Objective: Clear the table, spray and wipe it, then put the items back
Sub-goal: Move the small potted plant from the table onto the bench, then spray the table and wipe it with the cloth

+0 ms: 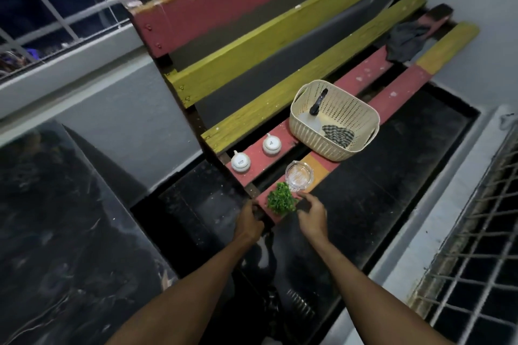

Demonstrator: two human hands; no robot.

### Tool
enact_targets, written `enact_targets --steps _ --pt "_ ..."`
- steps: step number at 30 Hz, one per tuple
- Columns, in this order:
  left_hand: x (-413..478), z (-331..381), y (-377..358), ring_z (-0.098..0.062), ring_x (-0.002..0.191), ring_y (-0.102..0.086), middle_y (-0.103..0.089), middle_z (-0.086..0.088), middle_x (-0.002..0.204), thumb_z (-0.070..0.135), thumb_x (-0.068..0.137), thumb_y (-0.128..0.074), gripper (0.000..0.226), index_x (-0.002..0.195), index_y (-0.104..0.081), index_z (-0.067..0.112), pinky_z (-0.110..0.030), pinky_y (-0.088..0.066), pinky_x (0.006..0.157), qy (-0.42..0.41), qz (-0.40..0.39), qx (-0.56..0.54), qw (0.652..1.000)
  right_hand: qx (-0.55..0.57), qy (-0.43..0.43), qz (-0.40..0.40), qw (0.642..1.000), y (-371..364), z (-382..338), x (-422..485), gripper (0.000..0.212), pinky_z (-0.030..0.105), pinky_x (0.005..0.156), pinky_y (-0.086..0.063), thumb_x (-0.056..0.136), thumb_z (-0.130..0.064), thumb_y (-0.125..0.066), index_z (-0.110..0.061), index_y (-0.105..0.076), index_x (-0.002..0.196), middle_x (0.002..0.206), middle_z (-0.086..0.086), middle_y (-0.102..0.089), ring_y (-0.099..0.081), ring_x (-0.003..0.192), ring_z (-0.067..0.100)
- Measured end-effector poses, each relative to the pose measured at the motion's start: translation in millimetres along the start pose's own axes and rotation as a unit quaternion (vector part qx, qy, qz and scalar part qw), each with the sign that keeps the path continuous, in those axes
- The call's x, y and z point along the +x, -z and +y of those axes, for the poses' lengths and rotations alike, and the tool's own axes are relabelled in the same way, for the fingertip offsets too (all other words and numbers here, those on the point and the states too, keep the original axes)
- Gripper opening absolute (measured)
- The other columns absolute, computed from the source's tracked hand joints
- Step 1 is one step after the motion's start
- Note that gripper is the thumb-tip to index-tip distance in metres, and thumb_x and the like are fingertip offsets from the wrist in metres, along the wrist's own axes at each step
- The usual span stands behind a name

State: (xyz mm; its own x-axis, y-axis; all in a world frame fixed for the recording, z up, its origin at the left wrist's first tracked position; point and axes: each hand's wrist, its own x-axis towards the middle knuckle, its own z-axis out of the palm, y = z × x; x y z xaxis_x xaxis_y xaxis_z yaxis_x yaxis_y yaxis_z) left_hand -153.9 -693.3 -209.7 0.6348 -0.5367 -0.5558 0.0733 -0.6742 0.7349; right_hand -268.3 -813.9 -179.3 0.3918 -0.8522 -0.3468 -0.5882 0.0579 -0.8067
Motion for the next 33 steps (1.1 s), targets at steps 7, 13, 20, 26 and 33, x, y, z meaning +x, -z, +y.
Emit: enact_targets --steps 7,13,20,26,33 --pt "-25 66 49 -0.029 0.11 -0.063 -0.068 -0.016 0.119 -0.014 0.081 -0.053 0.049 0.127 -0.06 0.0 -0.02 -0.042 0.088 -0.108 0.015 0.047 0.993 0.005 0.004 0.035 0.999 24 -54 -29 0.038 0.018 0.092 -0.042 0.082 0.007 -0.066 -0.01 -0.07 0.116 0.121 0.008 -0.067 -0.061 0.114 0.022" --pt "0 152 50 -0.03 0.121 -0.059 -0.062 -0.012 0.131 -0.009 0.084 -0.057 0.054 0.136 -0.055 0.005 -0.04 -0.049 0.103 -0.174 -0.006 0.083 0.981 0.032 0.012 0.067 0.997 58 -97 13 0.043 0.031 0.105 -0.047 0.077 0.009 -0.061 -0.011 -0.071 0.114 0.121 0.008 -0.068 -0.061 0.116 0.023" --pt "92 226 -5 -0.005 0.117 -0.06 -0.061 0.018 0.119 0.031 0.085 -0.063 0.051 0.134 -0.053 0.026 -0.01 -0.047 0.084 -0.199 -0.014 0.049 0.979 0.043 0.002 0.084 0.996 91 -90 142 0.039 0.045 0.105 -0.049 0.082 0.003 -0.058 -0.01 -0.069 0.117 0.126 0.007 -0.065 -0.059 0.119 0.026" --pt "199 254 -68 -0.022 0.136 -0.048 -0.049 -0.008 0.151 0.013 0.083 -0.075 0.078 0.152 -0.038 0.015 -0.042 -0.045 0.111 -0.186 -0.001 0.059 0.981 -0.052 0.003 0.076 0.996 104 -55 259 0.04 0.036 0.103 -0.046 0.084 0.002 -0.059 -0.011 -0.065 0.122 0.126 0.01 -0.062 -0.057 0.12 0.028" --pt "261 242 -112 -0.023 0.106 -0.067 -0.073 -0.003 0.112 0.016 0.087 -0.075 0.03 0.115 -0.068 0.015 -0.038 -0.054 0.088 -0.159 0.07 0.098 0.98 -0.223 -0.066 -0.112 0.966 89 -15 343 0.064 0.042 0.108 -0.044 0.075 -0.025 -0.074 -0.017 -0.052 0.135 0.136 0.018 -0.052 -0.048 0.128 0.038"
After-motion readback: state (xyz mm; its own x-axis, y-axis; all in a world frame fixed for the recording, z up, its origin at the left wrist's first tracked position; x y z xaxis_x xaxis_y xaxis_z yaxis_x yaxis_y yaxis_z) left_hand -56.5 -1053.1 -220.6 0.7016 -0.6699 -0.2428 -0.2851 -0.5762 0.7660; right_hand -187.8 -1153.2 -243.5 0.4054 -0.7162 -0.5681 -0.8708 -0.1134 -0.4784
